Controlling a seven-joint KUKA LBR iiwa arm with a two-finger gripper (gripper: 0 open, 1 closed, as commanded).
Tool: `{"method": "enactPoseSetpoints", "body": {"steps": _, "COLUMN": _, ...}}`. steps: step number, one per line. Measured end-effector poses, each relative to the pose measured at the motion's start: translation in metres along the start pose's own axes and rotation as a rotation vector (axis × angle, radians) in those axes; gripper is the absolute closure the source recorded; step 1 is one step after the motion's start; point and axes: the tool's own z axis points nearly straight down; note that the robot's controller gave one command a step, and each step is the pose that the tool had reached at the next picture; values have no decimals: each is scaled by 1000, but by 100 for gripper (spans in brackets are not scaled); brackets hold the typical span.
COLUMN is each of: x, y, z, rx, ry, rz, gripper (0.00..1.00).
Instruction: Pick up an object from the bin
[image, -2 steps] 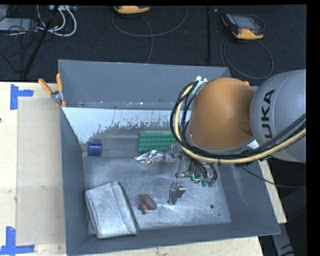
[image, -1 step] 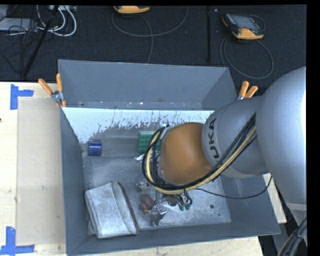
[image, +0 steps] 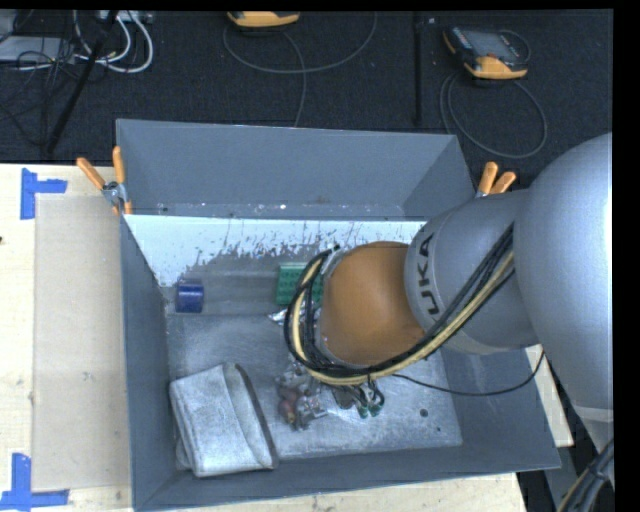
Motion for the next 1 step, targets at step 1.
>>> {"method": "enactPoseSetpoints", "body": {"steps": 1, "x": 1, "y": -22, "z": -188, "rx": 1, "ry": 7, "rz": -299, "gripper": 100}}
